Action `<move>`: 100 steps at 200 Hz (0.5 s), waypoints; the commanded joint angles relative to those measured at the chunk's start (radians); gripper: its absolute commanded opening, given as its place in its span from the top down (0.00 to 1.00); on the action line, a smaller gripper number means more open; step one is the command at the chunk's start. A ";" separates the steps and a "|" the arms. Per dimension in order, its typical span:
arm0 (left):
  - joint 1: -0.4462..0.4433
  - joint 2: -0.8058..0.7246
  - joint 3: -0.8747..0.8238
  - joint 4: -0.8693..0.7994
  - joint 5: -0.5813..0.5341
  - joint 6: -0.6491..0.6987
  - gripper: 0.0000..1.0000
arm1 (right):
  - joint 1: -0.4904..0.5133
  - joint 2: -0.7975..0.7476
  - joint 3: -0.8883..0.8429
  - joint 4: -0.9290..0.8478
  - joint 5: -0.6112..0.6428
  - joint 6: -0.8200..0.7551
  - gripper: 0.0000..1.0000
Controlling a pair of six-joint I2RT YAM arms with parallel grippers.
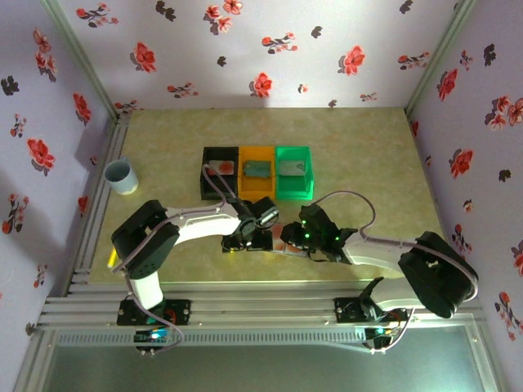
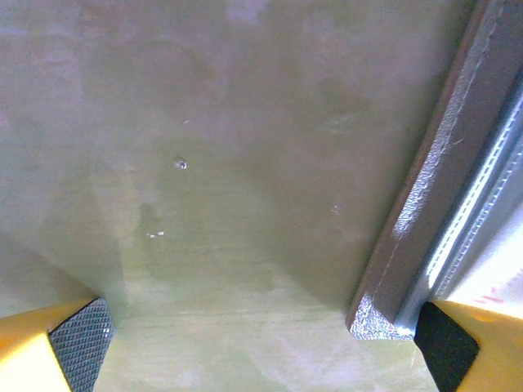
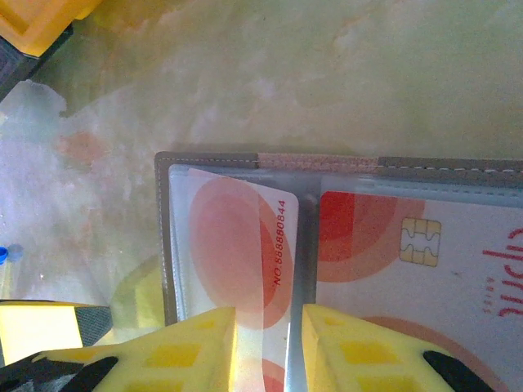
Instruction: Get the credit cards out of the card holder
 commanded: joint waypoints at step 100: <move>-0.032 0.078 -0.058 0.060 0.083 -0.013 0.00 | 0.006 0.064 0.007 0.137 -0.045 -0.039 0.80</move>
